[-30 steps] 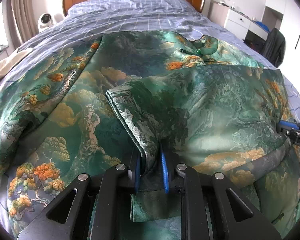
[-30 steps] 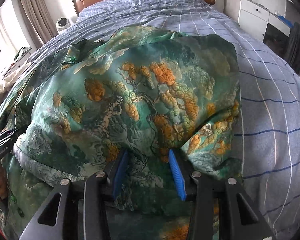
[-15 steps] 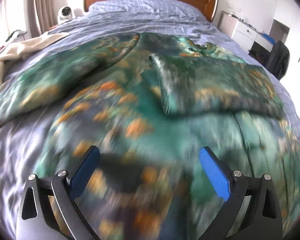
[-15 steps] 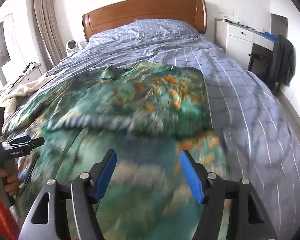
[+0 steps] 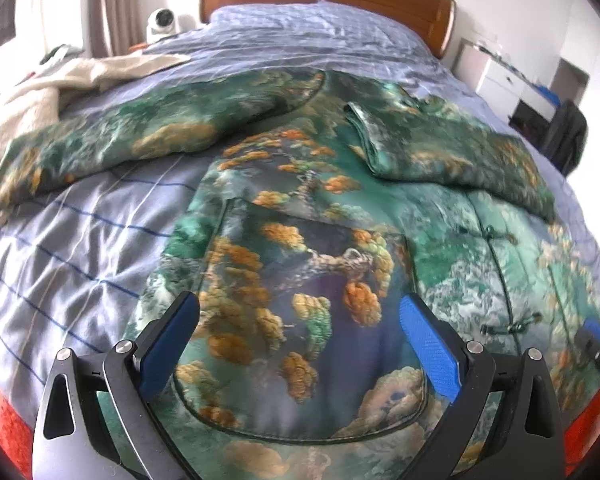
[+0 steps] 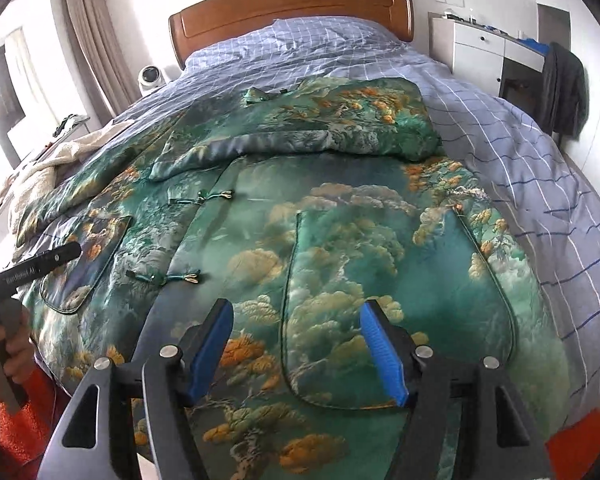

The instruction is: Fold large clothes

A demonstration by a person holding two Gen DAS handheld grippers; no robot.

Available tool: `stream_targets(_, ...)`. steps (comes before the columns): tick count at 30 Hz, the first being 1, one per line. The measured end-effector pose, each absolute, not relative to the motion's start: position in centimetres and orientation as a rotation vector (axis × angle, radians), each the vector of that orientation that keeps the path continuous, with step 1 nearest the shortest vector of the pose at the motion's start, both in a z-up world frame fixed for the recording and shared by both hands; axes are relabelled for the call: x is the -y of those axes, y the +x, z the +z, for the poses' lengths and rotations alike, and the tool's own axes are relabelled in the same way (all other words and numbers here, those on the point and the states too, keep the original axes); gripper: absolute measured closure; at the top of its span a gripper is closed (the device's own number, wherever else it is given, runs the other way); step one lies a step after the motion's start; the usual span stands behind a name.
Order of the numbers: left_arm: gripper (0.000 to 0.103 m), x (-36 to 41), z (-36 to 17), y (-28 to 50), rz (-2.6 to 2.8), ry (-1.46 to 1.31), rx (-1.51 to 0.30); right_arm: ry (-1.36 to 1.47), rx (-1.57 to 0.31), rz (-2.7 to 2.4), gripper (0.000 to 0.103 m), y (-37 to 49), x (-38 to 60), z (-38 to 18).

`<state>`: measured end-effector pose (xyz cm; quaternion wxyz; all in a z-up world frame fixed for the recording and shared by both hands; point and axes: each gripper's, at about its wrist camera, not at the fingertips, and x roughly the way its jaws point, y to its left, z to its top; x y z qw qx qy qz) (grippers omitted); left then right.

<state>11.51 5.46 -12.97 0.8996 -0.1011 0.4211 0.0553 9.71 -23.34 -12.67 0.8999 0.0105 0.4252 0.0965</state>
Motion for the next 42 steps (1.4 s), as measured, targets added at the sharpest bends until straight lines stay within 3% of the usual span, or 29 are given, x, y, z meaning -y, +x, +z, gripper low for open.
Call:
stream_targets(15, 0.003, -13.3, -12.6, 11.9, 0.193, -0.405, -0.876, 0.017, -0.899, 0.189, 0.035, 8.3, 22.6, -13.5)
stream_targets(20, 0.003, -20.7, -12.3, 13.6, 0.286, -0.626, -0.806, 0.021, -0.897, 0.192, 0.035, 8.0, 22.5, -13.4)
stream_targets(28, 0.004, -33.4, -16.1, 15.4, 0.596, -0.975, -0.713, -0.004, -0.904, 0.203, 0.035, 7.4, 22.0, -13.5)
stream_targets(30, 0.013, -34.8, -16.4, 15.1, 0.635, -1.031, -0.658, -0.013, -0.906, 0.207, 0.035, 7.2, 21.7, -13.5)
stream_targets(32, 0.055, -35.1, -16.1, 14.9, 0.644, -1.039, -0.625, -0.027, -0.909, 0.208, 0.035, 7.1, 21.4, -13.6)
stream_targets(34, 0.084, -34.9, -15.6, 15.1, 0.642, -1.011, -0.633, -0.039, -0.913, 0.207, 0.035, 7.1, 21.1, -13.8)
stream_targets(35, 0.090, -34.6, -15.1, 15.2, 0.632, -0.988, -0.634, -0.040, -0.915, 0.209, 0.034, 7.2, 20.9, -13.9)
stream_targets(37, 0.092, -33.0, -13.0, 15.6, 0.628, -0.887, -0.616, -0.034, -0.915, 0.214, 0.031, 7.3, 20.8, -13.9)
stream_targets(42, 0.094, -25.0, -6.1, 19.0, 0.524, -0.479, -0.573, -0.004, -0.901, 0.234, 0.031, 7.4, 20.9, -13.4)
